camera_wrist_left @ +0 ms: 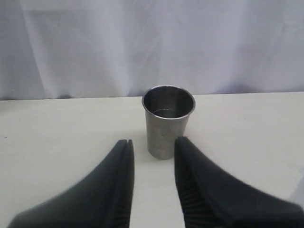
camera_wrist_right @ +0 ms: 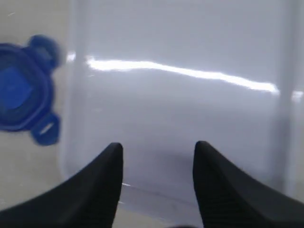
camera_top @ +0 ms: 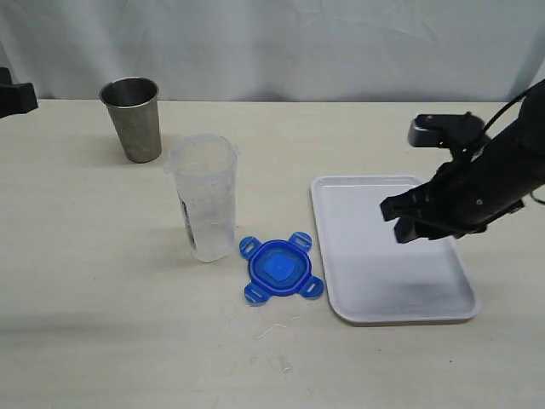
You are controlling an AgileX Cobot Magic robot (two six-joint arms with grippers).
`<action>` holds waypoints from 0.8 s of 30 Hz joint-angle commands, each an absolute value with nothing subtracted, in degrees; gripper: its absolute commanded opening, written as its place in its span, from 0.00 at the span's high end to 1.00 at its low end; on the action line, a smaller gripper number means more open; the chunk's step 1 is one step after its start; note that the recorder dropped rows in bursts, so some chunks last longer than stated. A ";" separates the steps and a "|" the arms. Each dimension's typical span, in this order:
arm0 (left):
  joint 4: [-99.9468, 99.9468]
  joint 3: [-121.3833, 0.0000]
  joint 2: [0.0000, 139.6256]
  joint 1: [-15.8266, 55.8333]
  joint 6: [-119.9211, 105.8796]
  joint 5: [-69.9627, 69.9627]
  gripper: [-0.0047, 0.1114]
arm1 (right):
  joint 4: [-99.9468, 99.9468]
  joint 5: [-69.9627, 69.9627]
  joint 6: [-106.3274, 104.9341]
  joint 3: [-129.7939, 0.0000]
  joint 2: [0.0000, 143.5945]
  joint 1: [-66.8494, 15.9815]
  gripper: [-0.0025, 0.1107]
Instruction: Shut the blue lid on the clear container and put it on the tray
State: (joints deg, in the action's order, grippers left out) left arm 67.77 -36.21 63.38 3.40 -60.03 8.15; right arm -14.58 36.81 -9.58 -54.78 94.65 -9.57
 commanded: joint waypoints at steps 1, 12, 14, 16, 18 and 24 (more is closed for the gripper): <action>68.03 -36.01 63.30 3.25 -59.67 4.93 0.71 | -30.33 36.14 -25.37 -52.50 95.90 -9.65 0.58; 67.53 -35.74 63.30 3.25 -60.61 3.49 0.71 | -34.36 23.58 -42.80 -44.56 92.63 -27.50 0.58; 66.26 -34.91 63.30 3.25 -61.02 4.25 0.71 | -32.21 19.23 -42.98 -44.17 92.74 -30.74 0.58; 66.24 -33.06 63.30 3.25 -61.63 7.40 0.71 | -28.32 16.78 -42.98 -44.17 92.74 -34.76 0.58; 66.24 -30.79 63.30 3.25 -61.79 10.70 0.71 | -25.55 14.34 -42.81 -44.17 92.74 -38.66 0.58; 65.96 -29.06 63.30 3.25 -61.69 14.10 0.71 | -24.79 9.26 -37.13 -44.82 93.56 -42.11 0.55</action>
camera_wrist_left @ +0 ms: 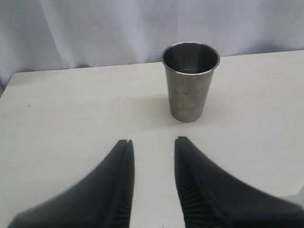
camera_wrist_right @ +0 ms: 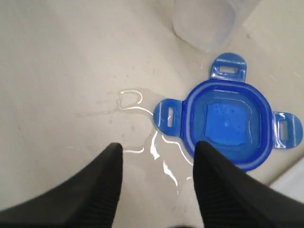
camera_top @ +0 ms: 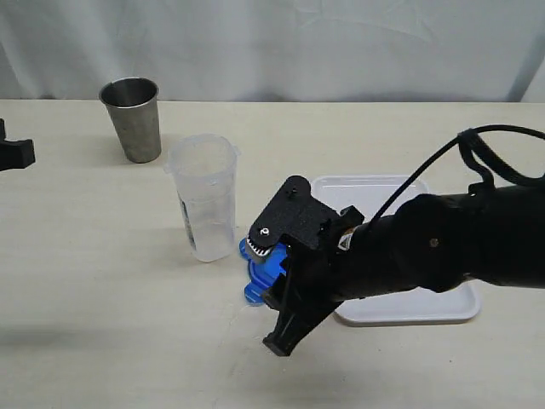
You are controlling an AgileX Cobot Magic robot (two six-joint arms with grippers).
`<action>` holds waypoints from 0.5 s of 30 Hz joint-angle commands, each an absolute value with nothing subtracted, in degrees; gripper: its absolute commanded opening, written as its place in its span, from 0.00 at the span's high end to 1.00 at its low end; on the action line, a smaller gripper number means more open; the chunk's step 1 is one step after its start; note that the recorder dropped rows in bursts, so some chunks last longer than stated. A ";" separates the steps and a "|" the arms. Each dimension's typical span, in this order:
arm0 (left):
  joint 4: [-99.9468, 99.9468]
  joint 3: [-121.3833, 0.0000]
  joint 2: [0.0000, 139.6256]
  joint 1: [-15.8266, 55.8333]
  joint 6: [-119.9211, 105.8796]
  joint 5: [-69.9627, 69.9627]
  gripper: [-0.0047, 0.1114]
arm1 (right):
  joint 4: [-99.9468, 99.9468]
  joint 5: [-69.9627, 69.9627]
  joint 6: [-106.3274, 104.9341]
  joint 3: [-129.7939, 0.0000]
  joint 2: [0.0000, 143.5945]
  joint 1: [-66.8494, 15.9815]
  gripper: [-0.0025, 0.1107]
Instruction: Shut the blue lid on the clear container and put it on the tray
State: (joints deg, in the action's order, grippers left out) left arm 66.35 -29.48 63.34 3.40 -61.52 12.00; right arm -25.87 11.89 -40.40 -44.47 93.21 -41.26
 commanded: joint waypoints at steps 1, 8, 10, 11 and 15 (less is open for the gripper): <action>65.95 -29.06 63.30 3.25 -61.57 14.08 0.71 | -24.66 9.39 -37.25 -45.21 95.07 -42.11 0.51; 65.95 -29.06 63.30 3.25 -61.44 13.97 0.71 | -19.14 12.15 -34.67 -51.02 101.64 -44.81 0.49; 65.95 -29.06 63.30 3.25 -61.44 13.86 0.71 | -9.19 12.01 -27.25 -51.30 103.51 -44.81 0.49; 65.95 -29.06 63.30 3.25 -61.33 13.88 0.71 | -1.50 12.49 -21.60 -51.30 104.62 -44.81 0.50; 65.95 -29.06 63.30 3.25 -61.21 13.99 0.71 | 9.90 16.98 -10.79 -54.00 105.80 -44.81 0.50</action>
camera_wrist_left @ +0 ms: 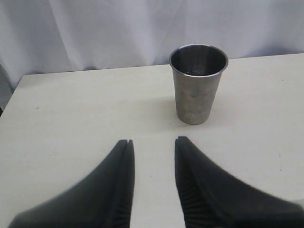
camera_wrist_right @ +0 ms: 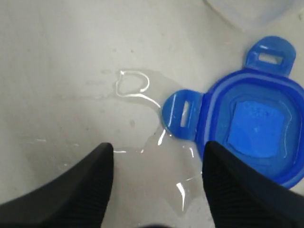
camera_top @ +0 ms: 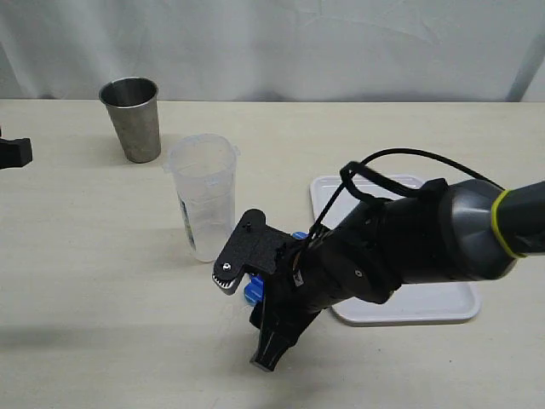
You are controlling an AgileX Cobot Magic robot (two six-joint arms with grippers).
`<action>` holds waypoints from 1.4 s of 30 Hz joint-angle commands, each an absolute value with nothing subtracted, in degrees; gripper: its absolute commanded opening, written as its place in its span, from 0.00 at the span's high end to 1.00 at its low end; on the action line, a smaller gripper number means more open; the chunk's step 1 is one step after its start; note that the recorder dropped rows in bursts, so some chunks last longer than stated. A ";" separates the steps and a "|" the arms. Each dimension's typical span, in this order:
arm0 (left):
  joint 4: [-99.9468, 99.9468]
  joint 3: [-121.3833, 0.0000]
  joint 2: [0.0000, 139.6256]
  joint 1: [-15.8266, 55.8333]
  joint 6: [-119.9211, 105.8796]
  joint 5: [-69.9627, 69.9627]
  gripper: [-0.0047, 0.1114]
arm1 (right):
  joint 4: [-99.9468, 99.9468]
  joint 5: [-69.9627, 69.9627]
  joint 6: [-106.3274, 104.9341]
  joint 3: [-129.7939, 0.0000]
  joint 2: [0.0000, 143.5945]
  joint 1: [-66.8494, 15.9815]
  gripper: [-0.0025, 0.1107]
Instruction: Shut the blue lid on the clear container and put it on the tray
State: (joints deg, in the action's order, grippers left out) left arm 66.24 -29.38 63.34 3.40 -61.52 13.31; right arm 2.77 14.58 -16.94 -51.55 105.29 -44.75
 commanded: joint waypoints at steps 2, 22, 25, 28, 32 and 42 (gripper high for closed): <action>65.95 -29.06 63.30 3.25 -61.21 13.99 0.71 | 9.86 18.27 -10.68 -56.67 106.69 -44.81 0.50; 65.95 -29.06 63.30 3.25 -61.21 13.92 0.71 | 17.37 23.27 -6.76 -61.38 114.35 -45.98 0.65; 65.95 -29.06 63.30 3.25 -61.21 13.92 0.71 | 17.37 23.27 -6.76 -61.38 114.60 -46.10 0.74; 65.95 -29.06 63.30 3.25 -61.21 13.92 0.71 | 17.37 23.90 -7.06 -61.38 113.80 -46.10 0.95; 65.95 -29.06 63.30 3.25 -61.21 13.92 0.71 | 17.37 25.67 -7.31 -61.38 111.28 -46.10 0.94; 65.95 -29.06 63.30 3.25 -61.21 13.92 0.71 | 14.33 28.77 -4.40 -61.38 105.75 -45.60 0.94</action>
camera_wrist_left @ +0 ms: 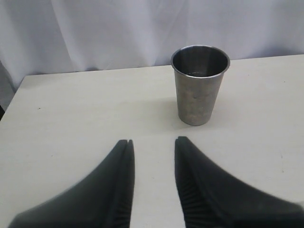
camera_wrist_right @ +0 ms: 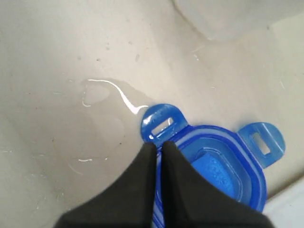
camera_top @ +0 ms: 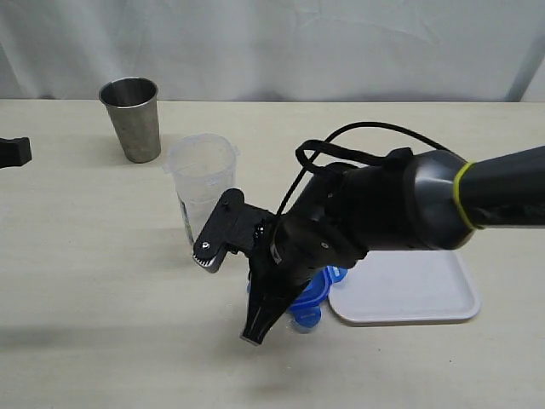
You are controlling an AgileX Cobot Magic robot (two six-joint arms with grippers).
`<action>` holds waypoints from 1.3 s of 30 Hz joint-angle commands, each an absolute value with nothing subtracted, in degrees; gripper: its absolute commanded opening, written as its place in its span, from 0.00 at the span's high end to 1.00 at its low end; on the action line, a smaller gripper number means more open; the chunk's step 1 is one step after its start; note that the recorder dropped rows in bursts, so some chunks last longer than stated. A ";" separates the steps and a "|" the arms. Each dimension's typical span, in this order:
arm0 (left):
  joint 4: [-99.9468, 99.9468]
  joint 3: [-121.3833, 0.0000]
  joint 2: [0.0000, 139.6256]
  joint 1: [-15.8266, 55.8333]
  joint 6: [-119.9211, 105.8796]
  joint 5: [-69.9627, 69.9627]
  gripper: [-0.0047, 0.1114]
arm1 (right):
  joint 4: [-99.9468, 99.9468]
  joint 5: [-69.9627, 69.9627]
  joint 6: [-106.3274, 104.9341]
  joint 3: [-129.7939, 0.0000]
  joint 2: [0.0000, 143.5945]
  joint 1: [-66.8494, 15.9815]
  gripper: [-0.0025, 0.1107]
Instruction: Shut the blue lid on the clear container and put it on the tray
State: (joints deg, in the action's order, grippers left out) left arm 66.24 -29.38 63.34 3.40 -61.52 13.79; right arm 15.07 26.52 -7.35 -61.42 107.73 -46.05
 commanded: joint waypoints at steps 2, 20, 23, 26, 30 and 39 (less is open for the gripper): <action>65.95 -29.06 63.30 3.25 -61.21 13.80 0.71 | 14.43 30.25 4.59 -61.38 104.60 -43.31 0.89; 66.18 -29.06 63.30 3.25 -61.21 10.54 0.71 | -34.00 36.64 -26.06 -60.10 106.19 -18.10 0.49; 66.18 -29.06 63.30 3.25 -61.21 9.98 0.71 | -39.47 37.34 -30.86 -60.10 107.30 -15.36 0.49; 66.18 -29.06 63.30 3.25 -61.21 9.98 0.71 | -39.03 37.60 -30.86 -59.99 107.29 -14.06 0.49; 66.18 -29.06 63.30 3.25 -61.21 10.11 0.71 | -39.51 37.60 -30.86 -59.70 107.98 -14.18 0.49; 66.05 -29.06 63.30 3.25 -61.21 9.98 0.71 | -41.95 39.64 -33.40 -59.65 111.48 -14.18 0.61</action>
State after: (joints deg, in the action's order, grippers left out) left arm 66.24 -29.38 63.34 3.40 -61.42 10.21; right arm -40.37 38.52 -31.13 -59.96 111.34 -14.38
